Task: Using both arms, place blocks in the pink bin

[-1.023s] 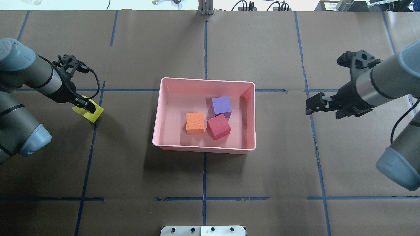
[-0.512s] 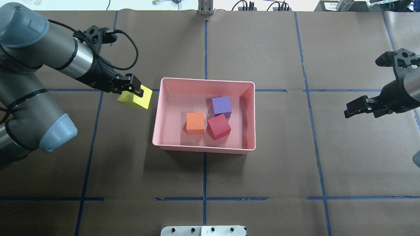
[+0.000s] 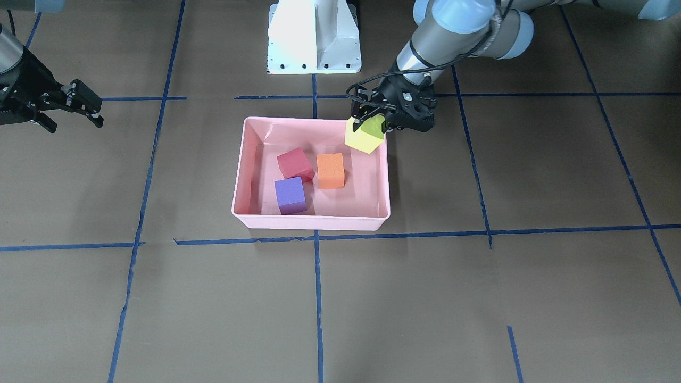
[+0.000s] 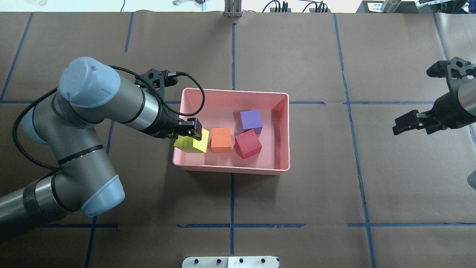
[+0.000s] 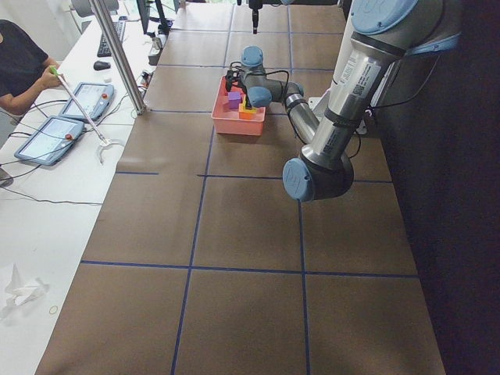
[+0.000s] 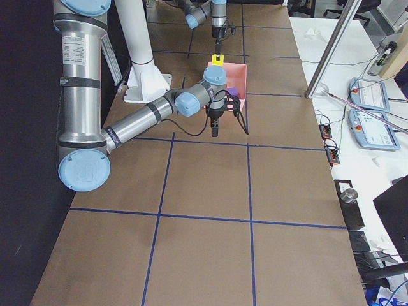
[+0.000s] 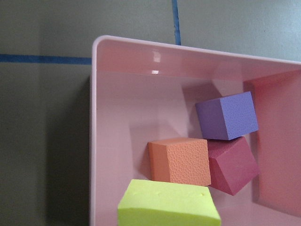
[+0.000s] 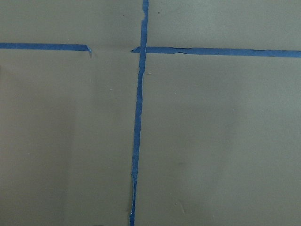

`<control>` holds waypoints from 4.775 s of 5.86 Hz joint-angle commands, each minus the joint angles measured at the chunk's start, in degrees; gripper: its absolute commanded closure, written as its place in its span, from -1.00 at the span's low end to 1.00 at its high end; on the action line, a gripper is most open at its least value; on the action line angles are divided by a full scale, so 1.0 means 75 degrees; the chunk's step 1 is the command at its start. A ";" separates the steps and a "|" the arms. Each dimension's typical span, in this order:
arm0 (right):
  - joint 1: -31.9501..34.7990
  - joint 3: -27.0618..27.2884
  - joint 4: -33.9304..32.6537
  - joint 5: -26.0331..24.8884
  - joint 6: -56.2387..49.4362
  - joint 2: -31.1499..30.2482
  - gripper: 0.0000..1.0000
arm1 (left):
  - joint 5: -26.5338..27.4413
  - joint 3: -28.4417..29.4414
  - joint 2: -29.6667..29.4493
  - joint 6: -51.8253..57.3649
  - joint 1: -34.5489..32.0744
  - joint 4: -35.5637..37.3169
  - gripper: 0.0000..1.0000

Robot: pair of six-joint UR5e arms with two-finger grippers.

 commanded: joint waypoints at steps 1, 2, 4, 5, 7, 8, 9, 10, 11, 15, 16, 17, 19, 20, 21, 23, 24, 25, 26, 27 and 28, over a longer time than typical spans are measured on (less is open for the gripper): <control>-0.0011 -0.0025 0.0006 -0.0018 0.0007 -0.0005 -1.00 | 0.0265 0.0203 -0.0010 0.0014 0.0225 0.0000 0.63; -0.0011 -0.0025 0.0006 -0.0018 0.0007 -0.0005 -1.00 | 0.0451 0.0321 -0.0022 0.0038 0.0225 -0.0023 0.23; -0.0011 -0.0060 0.0006 -0.0018 0.0007 -0.0005 -1.00 | 0.0699 0.0404 -0.0186 0.0038 0.0225 -0.0059 -0.99; -0.0011 -0.0060 0.0006 -0.0018 0.0007 0.0007 -1.00 | 0.0699 0.0299 -0.0186 0.0026 0.0225 -0.0047 -0.99; 0.0024 -0.0014 0.0006 0.0005 -0.0005 -0.0005 -1.00 | 0.0676 -0.0609 -0.0093 -0.0009 0.0120 0.0011 -0.99; 0.0187 0.0033 0.0029 0.0051 -0.0016 -0.0063 -1.00 | 0.0629 -0.1265 0.0326 -0.0009 -0.0113 0.0023 -0.99; 0.0548 0.0010 0.0006 0.0064 -0.0562 -0.0272 -1.00 | 0.0455 -0.2049 0.1327 0.0061 -0.0266 0.0023 -0.99; 0.1085 -0.0071 -0.0006 0.0098 -0.1832 -0.0704 -1.00 | -0.0441 -0.2196 0.2115 0.0781 -0.1022 0.0023 -0.99; 0.1647 -0.0269 -0.0064 0.0168 -0.2761 -0.0952 -1.00 | -0.1088 -0.2233 0.3283 0.2458 -0.1853 0.0012 -0.99; 0.3700 -0.1967 -0.0088 0.0790 -0.5930 -0.1364 -1.00 | -0.2137 -0.1603 0.5555 0.9252 -0.5880 0.2180 -0.99; 0.3948 -0.2121 -0.0134 0.0813 -0.6132 -0.1353 -1.00 | -0.2044 -0.1136 0.5231 1.1465 -0.7099 0.3630 -1.00; 0.4194 -0.2099 -0.0680 0.0848 -0.6308 -0.1341 -1.00 | -0.2055 -0.0830 0.5077 1.1962 -0.7529 0.4294 -1.00; 0.4196 -0.2111 -0.1118 0.0814 -0.6544 -0.1248 -1.00 | -0.2125 -0.0429 0.4691 1.0874 -0.7522 0.5314 -1.00; 0.4196 -0.2088 -0.1108 0.0837 -0.6544 -0.1305 -1.00 | -0.2172 -0.0289 0.4747 1.0785 -0.7522 0.5250 -1.00; 0.4196 -0.1948 -0.1084 0.0849 -0.6521 -0.1329 -1.00 | -0.2161 -0.0137 0.4725 1.0726 -0.7475 0.5192 -1.00; 0.4045 -0.1831 -0.1072 0.0965 -0.6521 -0.1294 -1.00 | -0.2137 0.0715 0.4724 1.0690 -0.7475 0.3862 -1.00; 0.4044 -0.1783 -0.1072 0.1059 -0.6486 -0.1283 -1.00 | -0.2160 0.1103 0.4713 1.0679 -0.7475 0.3357 -1.00; 0.3997 -0.1852 -0.1072 0.1037 -0.6451 -0.1271 -1.00 | -0.2160 0.1304 0.4643 1.0690 -0.7475 0.3085 -1.00; 0.3997 -0.1853 -0.1096 0.1106 -0.6427 -0.1305 -1.00 | -0.2184 0.0923 0.4677 1.0655 -0.7510 0.3198 -1.00; 0.3904 -0.1969 -0.1084 0.1339 -0.6427 -0.1259 -1.00 | -0.2428 0.0455 0.4666 1.0504 -0.7498 0.4116 -1.00; 0.3903 -0.1935 -0.1015 0.1341 -0.6427 -0.1259 -1.00 | -0.2418 0.0370 0.4747 1.0410 -0.7510 0.4299 -1.00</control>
